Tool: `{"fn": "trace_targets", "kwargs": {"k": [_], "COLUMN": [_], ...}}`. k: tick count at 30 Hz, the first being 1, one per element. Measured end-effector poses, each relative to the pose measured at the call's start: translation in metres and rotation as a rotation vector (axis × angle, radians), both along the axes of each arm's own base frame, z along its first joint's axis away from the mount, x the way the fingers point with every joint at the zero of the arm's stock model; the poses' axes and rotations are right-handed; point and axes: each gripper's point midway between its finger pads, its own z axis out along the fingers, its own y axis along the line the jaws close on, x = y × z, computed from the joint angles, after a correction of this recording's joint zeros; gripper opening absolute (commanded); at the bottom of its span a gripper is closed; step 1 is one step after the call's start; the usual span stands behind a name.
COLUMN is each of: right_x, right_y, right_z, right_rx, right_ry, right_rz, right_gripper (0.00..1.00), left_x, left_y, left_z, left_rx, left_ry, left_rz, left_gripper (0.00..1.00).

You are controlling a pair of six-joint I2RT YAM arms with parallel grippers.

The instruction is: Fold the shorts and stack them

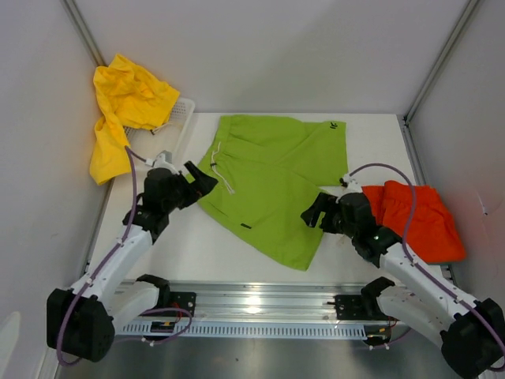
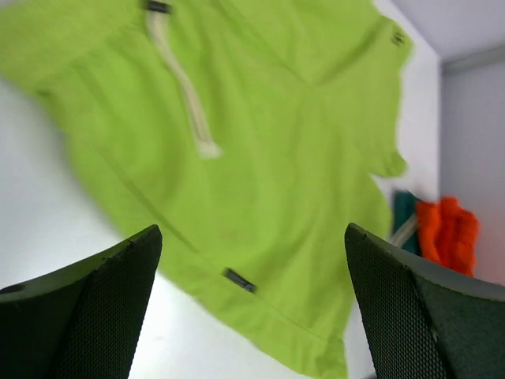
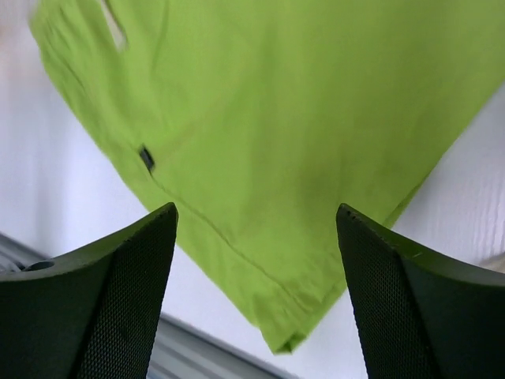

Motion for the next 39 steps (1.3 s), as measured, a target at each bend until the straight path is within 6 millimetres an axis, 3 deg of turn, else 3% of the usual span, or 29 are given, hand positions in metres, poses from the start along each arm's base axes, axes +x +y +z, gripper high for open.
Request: {"fn": "trace_targets", "kwargs": {"k": [2,5,10,15,27,39], "right_x": [-0.02,-0.044,-0.07,-0.09,-0.132,-0.12], "right_y": [0.016,0.028,0.038,0.046,0.05,0.055], "right_z": [-0.007,-0.016,-0.022,-0.041,-0.072,-0.089], "right_rx": [-0.065,-0.171,-0.323,-0.532,-0.874,-1.035], "right_ry": [0.005,0.009,-0.014,0.003,0.02,0.025], "right_rz": [0.102,0.206,0.3,0.35,0.363,0.399], "right_gripper": [0.8,0.72,0.68,0.69,0.67,0.6], "left_x": [0.008,0.015,0.022,0.029,0.044,0.05], "left_y": [0.031,0.06,0.084,0.103,0.109,0.109], "left_z": [-0.012,-0.032,-0.067,-0.09,-0.097,-0.101], "left_rx": [0.022,0.02,-0.007,-0.05,-0.063,-0.07], "left_ry": [0.044,0.114,0.228,0.291,0.286,0.277], "left_rz": [0.057,0.106,0.143,0.182,0.197,0.192], "left_gripper": [0.99,0.99,0.99,0.99,0.99,0.99]}}
